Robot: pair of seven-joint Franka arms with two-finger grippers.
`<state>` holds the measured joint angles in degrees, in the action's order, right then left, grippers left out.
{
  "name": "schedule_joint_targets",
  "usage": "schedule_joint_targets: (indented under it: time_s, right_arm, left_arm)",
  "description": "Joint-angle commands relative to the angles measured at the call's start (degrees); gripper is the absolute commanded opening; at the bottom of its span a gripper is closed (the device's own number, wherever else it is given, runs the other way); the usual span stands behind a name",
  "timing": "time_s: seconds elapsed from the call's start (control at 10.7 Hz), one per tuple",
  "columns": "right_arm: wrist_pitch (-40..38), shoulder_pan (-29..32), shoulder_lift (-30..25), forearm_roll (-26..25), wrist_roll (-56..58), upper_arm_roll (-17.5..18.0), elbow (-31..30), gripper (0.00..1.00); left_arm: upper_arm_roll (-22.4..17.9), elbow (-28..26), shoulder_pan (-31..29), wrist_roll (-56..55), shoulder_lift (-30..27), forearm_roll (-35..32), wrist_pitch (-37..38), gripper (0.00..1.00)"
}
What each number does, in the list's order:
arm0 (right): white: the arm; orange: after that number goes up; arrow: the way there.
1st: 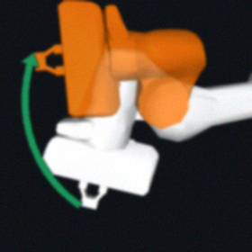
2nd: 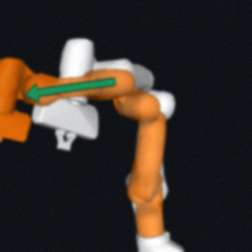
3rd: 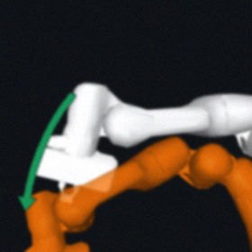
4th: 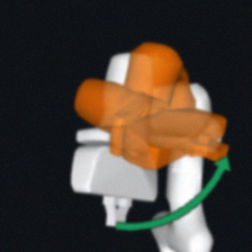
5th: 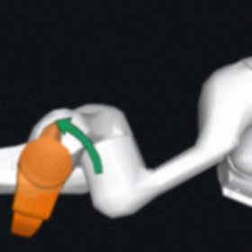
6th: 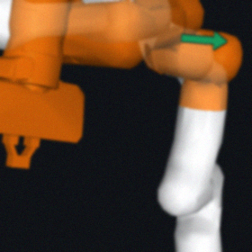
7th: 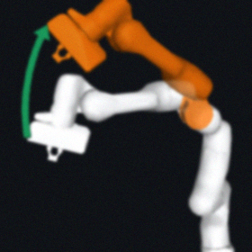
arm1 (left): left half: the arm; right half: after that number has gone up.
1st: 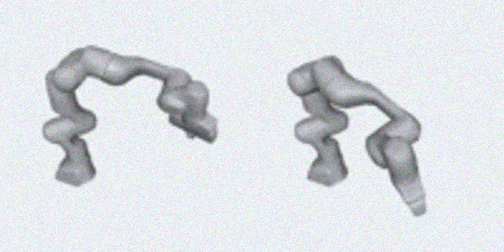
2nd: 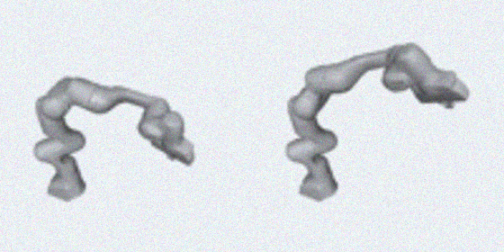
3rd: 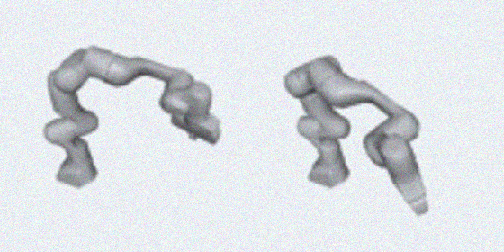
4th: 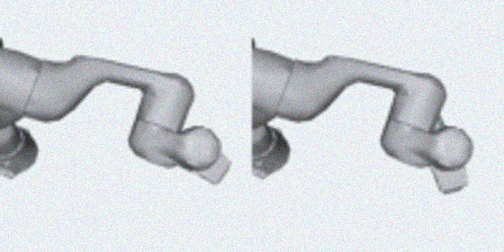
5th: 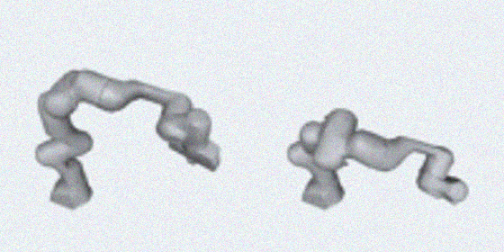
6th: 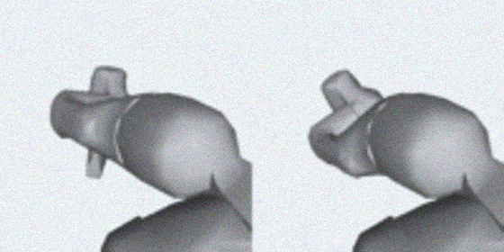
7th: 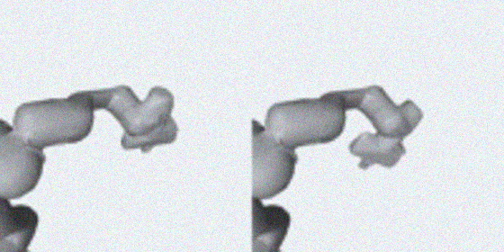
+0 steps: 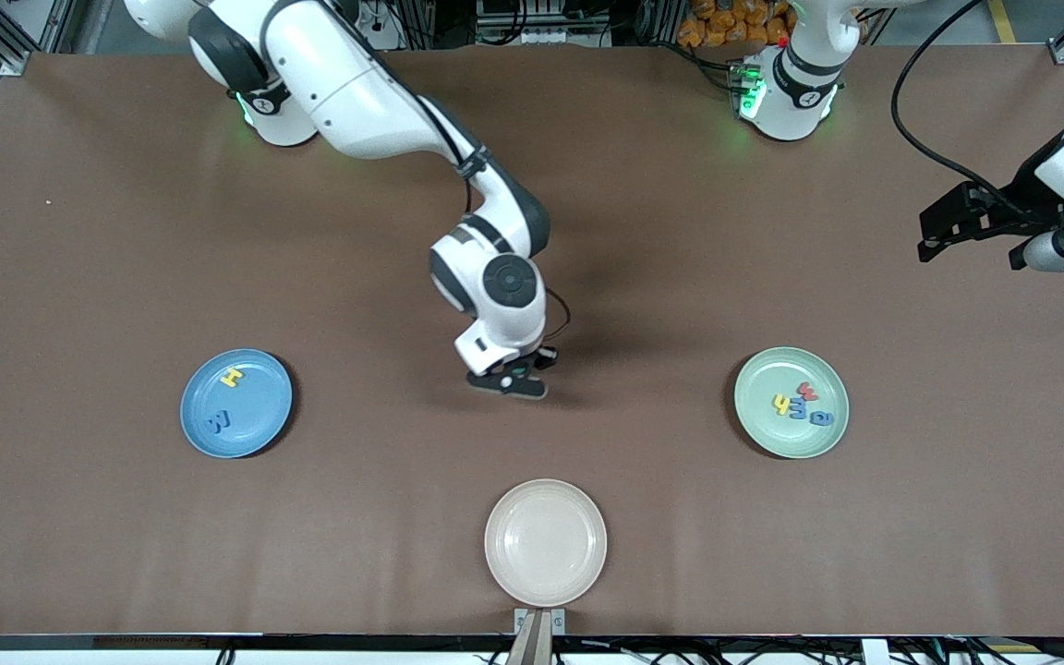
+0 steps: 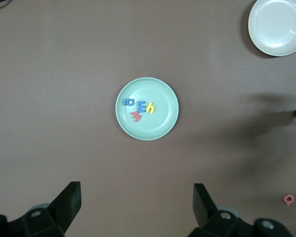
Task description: Sort uppercase to blue plate, lowercase to green plate
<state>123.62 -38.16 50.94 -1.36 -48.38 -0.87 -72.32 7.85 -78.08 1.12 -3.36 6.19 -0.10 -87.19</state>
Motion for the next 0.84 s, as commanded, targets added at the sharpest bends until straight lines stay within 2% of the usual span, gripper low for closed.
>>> schedule_joint_targets:
  time_s: [0.0,0.09,0.19,0.56,0.75]
  right_arm:
    - [-2.42,10.34,-3.38,-0.14,14.73,1.05,-1.16,0.0]
    - [-3.73,13.51,-3.65,-0.22,21.16,0.7,-1.16,0.0]
    - [-5.57,16.42,-4.0,-1.1,26.01,0.44,-1.16,0.0]
    - [-11.2,20.39,-5.14,-0.93,46.83,-8.16,-1.25,0.0]
    - [-12.87,23.29,-7.06,-0.23,55.82,-8.97,-3.77,0.0]
  left_arm:
    - [-1.43,-8.97,0.38,1.07,-5.11,1.6,-5.33,1.0]
    - [-1.43,-12.33,0.2,1.07,-6.96,1.6,-7.36,1.0]
    - [-1.26,-12.27,0.2,1.25,-6.89,1.68,-7.38,1.0]
    - [-0.73,-12.79,0.11,1.34,-6.28,1.6,-6.77,1.0]
    - [-0.73,-13.06,0.2,1.25,-6.36,1.6,-6.51,1.0]
